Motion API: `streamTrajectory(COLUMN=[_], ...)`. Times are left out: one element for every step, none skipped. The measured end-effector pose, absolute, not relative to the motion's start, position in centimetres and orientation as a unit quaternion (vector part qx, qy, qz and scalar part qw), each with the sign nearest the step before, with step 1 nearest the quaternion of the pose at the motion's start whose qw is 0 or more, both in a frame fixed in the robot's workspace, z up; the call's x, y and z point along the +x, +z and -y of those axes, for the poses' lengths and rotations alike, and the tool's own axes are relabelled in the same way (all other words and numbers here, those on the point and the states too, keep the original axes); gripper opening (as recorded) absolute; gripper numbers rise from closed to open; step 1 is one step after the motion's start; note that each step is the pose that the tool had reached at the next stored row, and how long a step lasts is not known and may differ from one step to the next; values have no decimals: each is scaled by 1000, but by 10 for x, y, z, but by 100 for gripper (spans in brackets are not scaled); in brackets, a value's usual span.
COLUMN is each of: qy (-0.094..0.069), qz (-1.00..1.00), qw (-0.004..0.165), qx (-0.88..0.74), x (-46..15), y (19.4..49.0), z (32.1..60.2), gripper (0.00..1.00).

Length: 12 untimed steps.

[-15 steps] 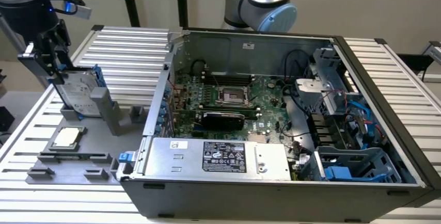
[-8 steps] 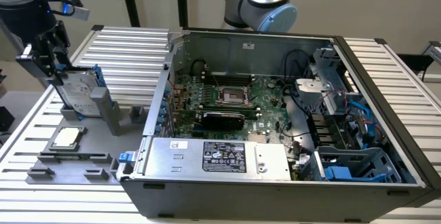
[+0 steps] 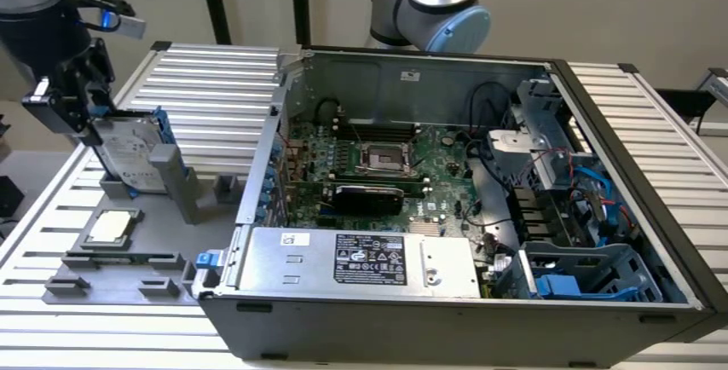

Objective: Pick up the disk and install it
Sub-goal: 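Pick up the disk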

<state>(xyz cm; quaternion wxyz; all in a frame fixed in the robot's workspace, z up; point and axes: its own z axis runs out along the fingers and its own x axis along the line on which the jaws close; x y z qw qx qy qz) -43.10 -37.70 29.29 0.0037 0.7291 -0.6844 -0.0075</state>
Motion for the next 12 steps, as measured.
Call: streamTrajectory(qy=[-8, -7, -7, -7, -7, -7, -7, -7, -7, -7, -7, -7], qz=[685, 686, 687, 688, 688, 689, 689, 689, 689, 689, 689, 689], qw=[4, 4, 4, 4, 4, 4, 4, 4, 4, 4, 4, 4], qx=[728, 727, 727, 726, 726, 725, 725, 725, 725, 725, 725, 725], x=[-431, -431, -431, -431, -431, -431, -431, -431, -431, -431, -431, -431], y=[293, 292, 292, 292, 292, 292, 292, 292, 292, 292, 291, 292], z=[378, 378, 379, 379, 379, 379, 379, 379, 379, 379, 379, 379], gripper=[62, 62, 62, 62, 60, 60, 53, 53, 47, 47, 47, 47])
